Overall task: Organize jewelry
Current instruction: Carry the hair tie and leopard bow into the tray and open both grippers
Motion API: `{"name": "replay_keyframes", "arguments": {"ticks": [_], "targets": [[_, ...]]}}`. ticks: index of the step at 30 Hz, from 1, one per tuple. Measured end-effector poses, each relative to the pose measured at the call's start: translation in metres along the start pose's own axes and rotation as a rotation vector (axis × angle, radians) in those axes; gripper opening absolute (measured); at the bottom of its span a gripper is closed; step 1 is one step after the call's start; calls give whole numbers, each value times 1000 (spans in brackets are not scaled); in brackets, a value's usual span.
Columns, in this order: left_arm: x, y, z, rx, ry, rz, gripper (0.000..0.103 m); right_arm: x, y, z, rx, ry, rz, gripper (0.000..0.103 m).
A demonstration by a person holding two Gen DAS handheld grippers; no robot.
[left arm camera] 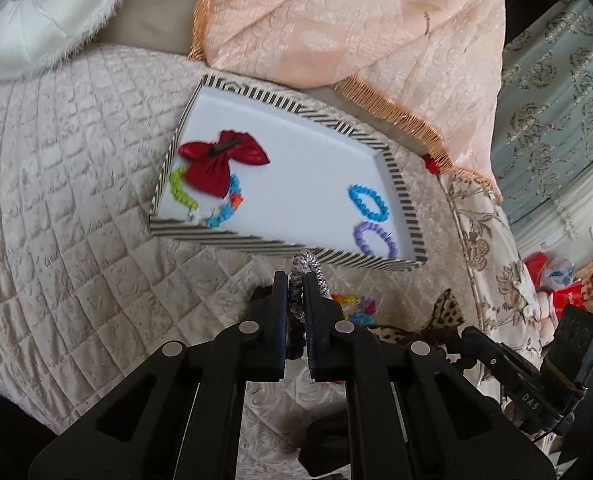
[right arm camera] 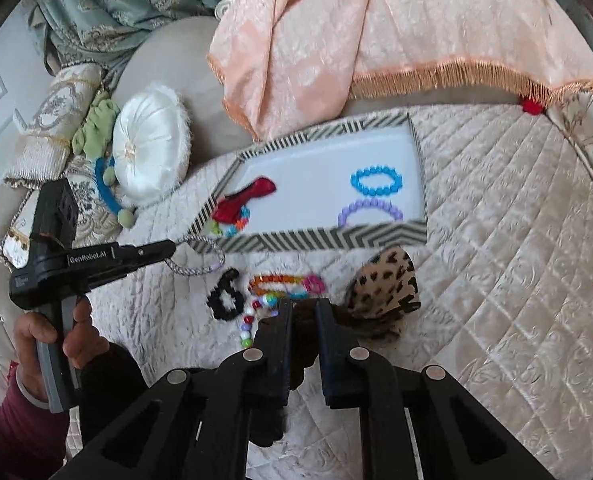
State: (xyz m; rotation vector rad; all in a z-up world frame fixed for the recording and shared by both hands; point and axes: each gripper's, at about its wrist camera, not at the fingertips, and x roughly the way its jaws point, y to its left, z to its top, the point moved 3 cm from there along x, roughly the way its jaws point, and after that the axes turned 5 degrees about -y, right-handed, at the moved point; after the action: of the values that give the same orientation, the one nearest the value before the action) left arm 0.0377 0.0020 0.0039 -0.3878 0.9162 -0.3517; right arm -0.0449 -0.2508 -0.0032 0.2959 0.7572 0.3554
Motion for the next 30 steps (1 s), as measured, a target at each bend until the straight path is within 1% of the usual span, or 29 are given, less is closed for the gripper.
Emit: {"name": "replay_keyframes", "arguments": {"ticks": [8, 12, 15, 22, 30], "targets": [[-11, -10, 17, 23, -41, -2, 6, -20, 1, 31, -22, -75, -17, 10], [-11, -12, 27, 31, -55, 7, 6, -21, 2, 48, -38, -99, -29, 10], [-6, -14, 37, 47, -63, 30, 6, -16, 3, 61, -49, -109, -33, 10], [17, -19, 52, 77, -57, 81, 6, 9, 2, 94, -48, -113, -33, 10], [54, -22, 66, 116, -40, 129, 6, 59, -4, 128, -54, -75, -40, 10]]}}
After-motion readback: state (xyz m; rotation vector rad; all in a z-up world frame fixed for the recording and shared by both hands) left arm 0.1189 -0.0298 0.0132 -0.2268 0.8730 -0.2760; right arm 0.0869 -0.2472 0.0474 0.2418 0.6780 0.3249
